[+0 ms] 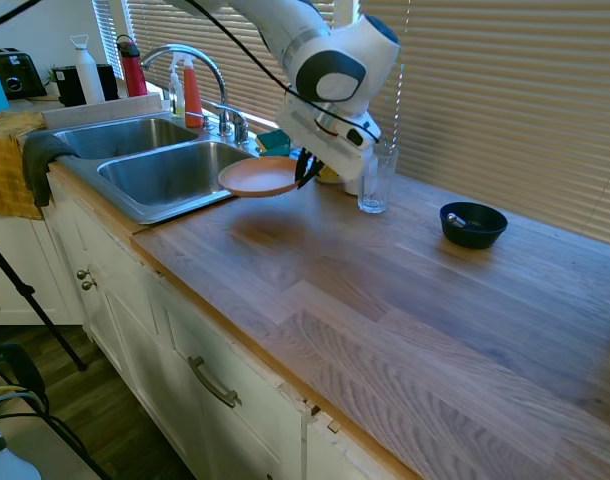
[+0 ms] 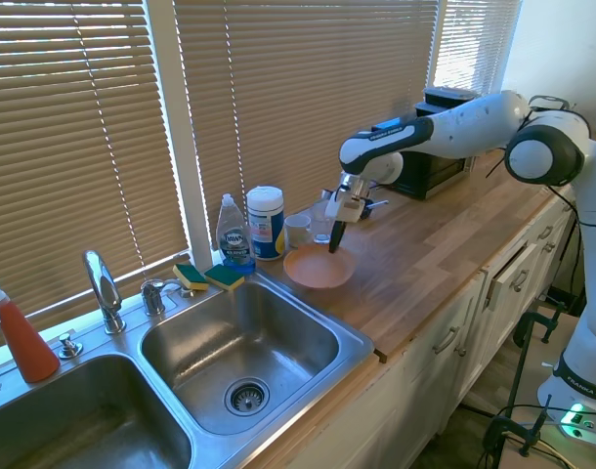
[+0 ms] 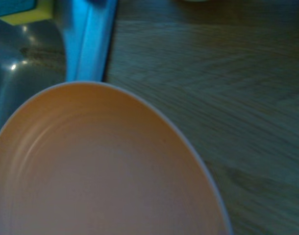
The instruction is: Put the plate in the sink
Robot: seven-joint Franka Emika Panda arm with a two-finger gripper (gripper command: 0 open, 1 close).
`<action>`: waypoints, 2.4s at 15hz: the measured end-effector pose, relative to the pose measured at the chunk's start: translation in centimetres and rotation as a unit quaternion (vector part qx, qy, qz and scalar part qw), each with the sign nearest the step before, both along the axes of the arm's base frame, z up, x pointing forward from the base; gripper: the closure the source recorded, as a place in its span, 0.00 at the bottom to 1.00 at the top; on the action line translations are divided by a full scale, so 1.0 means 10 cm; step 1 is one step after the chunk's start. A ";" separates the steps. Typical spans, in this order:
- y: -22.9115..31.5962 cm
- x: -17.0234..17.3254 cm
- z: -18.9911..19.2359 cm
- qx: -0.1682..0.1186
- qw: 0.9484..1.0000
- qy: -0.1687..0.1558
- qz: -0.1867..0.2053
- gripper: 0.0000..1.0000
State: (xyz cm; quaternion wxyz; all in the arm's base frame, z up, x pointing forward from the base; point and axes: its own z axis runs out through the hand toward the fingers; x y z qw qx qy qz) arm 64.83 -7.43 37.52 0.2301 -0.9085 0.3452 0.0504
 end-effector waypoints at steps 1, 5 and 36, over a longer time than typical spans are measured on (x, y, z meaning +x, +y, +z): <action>0.17 -0.02 0.10 -0.007 1.000 0.001 0.002 1.00; 0.76 -0.05 0.38 -0.029 1.000 0.003 0.011 1.00; 3.57 0.81 -1.55 -0.188 0.979 0.037 0.065 0.00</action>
